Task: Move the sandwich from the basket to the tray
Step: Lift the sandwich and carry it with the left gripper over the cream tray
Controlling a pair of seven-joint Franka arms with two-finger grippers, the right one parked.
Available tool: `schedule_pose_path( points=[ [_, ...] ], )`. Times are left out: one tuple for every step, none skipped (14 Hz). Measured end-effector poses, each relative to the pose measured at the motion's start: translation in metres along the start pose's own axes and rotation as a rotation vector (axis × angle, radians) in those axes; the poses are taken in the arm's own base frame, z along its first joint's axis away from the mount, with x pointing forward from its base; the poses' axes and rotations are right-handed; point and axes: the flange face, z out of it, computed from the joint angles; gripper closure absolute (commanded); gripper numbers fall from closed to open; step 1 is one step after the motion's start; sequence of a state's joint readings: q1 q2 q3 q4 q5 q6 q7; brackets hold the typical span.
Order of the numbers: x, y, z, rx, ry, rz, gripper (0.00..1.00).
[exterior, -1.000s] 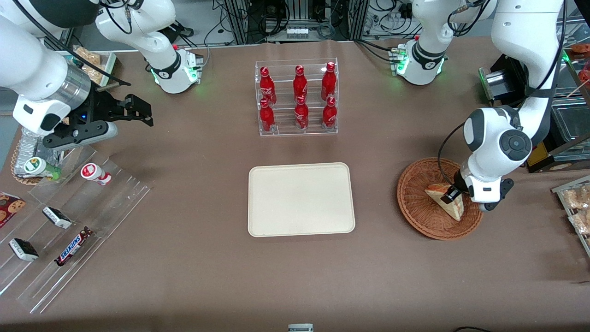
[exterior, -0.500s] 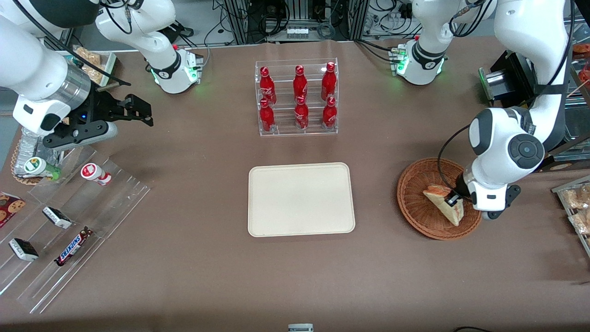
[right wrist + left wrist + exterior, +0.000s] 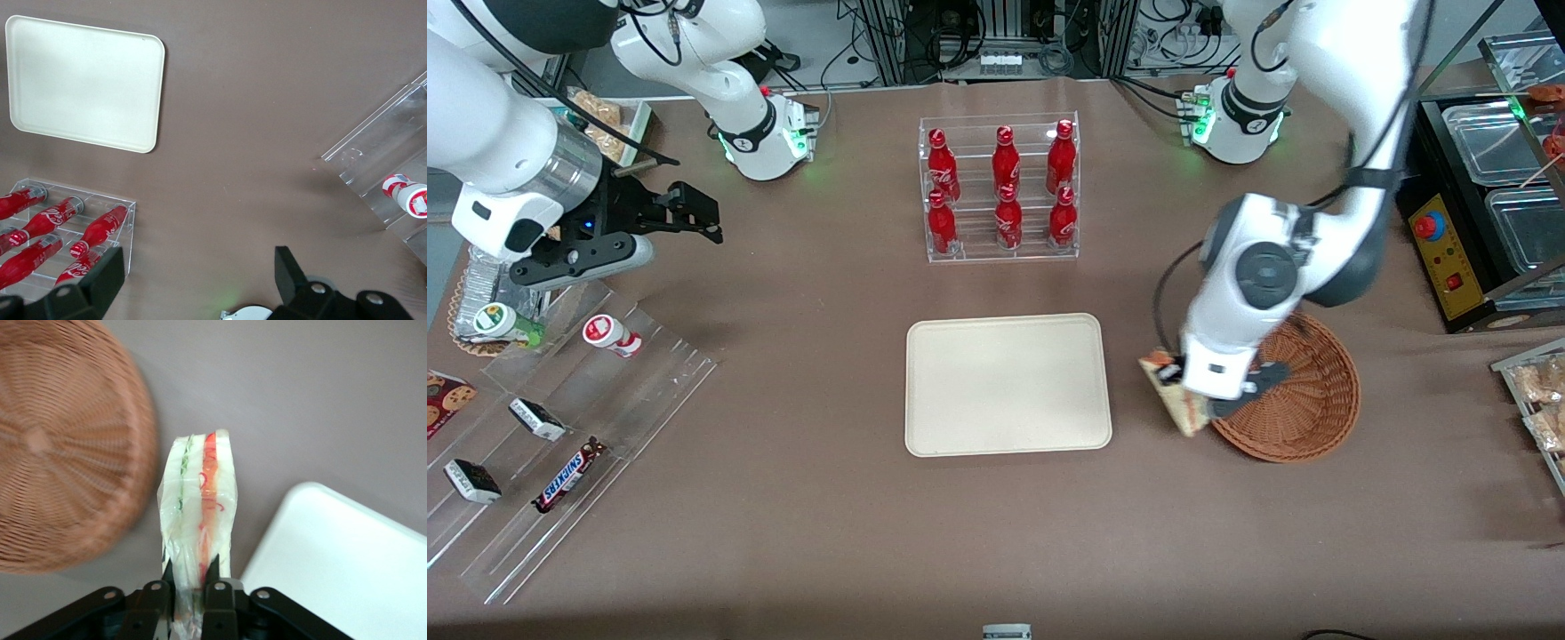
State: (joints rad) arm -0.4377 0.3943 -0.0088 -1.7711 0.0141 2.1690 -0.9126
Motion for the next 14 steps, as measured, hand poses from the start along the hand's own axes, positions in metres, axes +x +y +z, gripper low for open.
schedule_pose_path(
  points=[
    [-0.015,0.021,0.006,-0.007,0.004,0.034,0.94],
    [-0.028,0.041,0.011,-0.021,0.014,0.067,0.94],
    [-0.042,0.058,0.017,-0.037,0.024,0.097,0.94],
    [-0.055,0.073,0.023,-0.054,0.034,0.124,0.93],
    [-0.068,0.086,0.028,-0.072,0.044,0.152,0.93],
    [-0.083,0.099,0.034,-0.088,0.052,0.179,0.92],
    [-0.098,0.112,0.040,-0.102,0.058,0.207,0.92],
    [-0.112,0.124,0.045,-0.116,0.065,0.232,0.92],
    [-0.123,0.135,0.049,-0.129,0.070,0.253,0.92],
    [-0.131,0.145,0.052,-0.136,0.073,0.269,0.91],
    [-0.137,0.152,0.056,-0.139,0.074,0.280,0.90],
    [-0.141,0.157,0.061,-0.139,0.073,0.288,0.88],
    [-0.145,0.161,0.067,-0.142,0.074,0.294,0.87],
    [-0.148,0.164,0.073,-0.155,0.081,0.300,0.78]
  ],
)
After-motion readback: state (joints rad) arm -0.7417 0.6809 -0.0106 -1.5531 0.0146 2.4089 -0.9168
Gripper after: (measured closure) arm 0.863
